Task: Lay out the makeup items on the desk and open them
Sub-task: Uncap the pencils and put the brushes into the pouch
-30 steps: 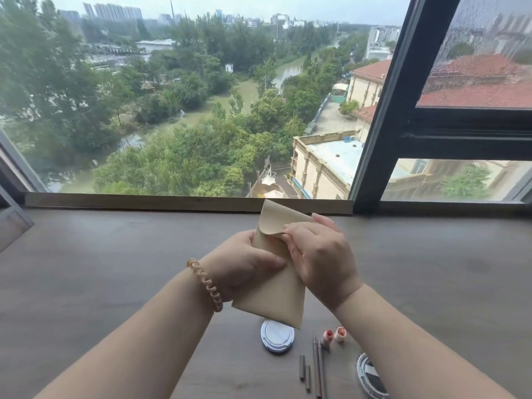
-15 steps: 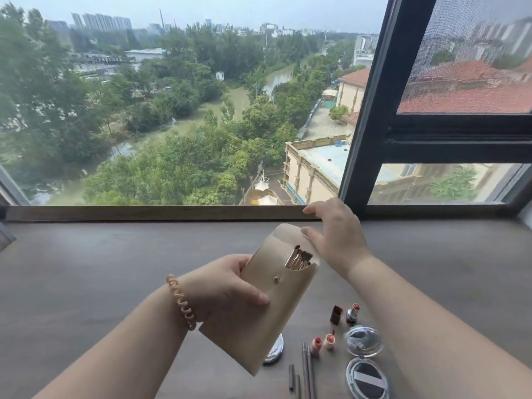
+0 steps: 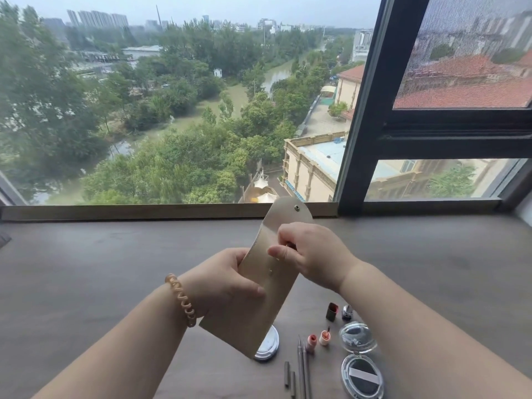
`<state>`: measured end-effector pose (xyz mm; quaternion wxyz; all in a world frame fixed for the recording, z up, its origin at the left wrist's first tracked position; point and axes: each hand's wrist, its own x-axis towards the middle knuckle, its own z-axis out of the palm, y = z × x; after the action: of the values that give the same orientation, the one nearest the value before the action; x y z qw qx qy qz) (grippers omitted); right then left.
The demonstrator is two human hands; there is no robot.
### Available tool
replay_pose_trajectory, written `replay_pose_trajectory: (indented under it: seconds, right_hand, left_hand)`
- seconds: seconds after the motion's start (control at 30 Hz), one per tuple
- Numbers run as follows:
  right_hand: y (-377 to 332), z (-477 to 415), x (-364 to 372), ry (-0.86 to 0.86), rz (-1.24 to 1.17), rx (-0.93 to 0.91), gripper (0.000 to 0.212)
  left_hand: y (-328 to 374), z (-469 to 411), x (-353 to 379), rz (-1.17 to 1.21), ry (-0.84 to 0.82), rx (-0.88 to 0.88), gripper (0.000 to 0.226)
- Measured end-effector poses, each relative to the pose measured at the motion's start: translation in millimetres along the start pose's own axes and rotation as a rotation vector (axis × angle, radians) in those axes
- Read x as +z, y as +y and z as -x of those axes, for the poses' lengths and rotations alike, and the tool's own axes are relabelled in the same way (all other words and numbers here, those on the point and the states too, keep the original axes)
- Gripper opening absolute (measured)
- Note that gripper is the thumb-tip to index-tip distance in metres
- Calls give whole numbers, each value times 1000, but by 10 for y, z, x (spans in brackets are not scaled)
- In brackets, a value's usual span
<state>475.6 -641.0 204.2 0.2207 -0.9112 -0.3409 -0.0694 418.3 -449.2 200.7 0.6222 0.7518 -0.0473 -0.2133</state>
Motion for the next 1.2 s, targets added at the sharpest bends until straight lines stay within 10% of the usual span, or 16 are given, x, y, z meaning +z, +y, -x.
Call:
replay_pose_trajectory:
  seconds: [0.33, 0.9, 1.2]
  right_hand:
    - [-26, 66, 85, 259, 162, -118, 46]
    - [-123, 29, 14, -112, -128, 65, 49]
    - [103, -80, -182, 73, -284, 178, 62]
  left_hand:
    - [-19, 56, 47, -85, -4, 19, 37]
    - [-7, 61, 223, 125, -113, 2, 49]
    - [-68, 43, 334, 156, -97, 49, 63]
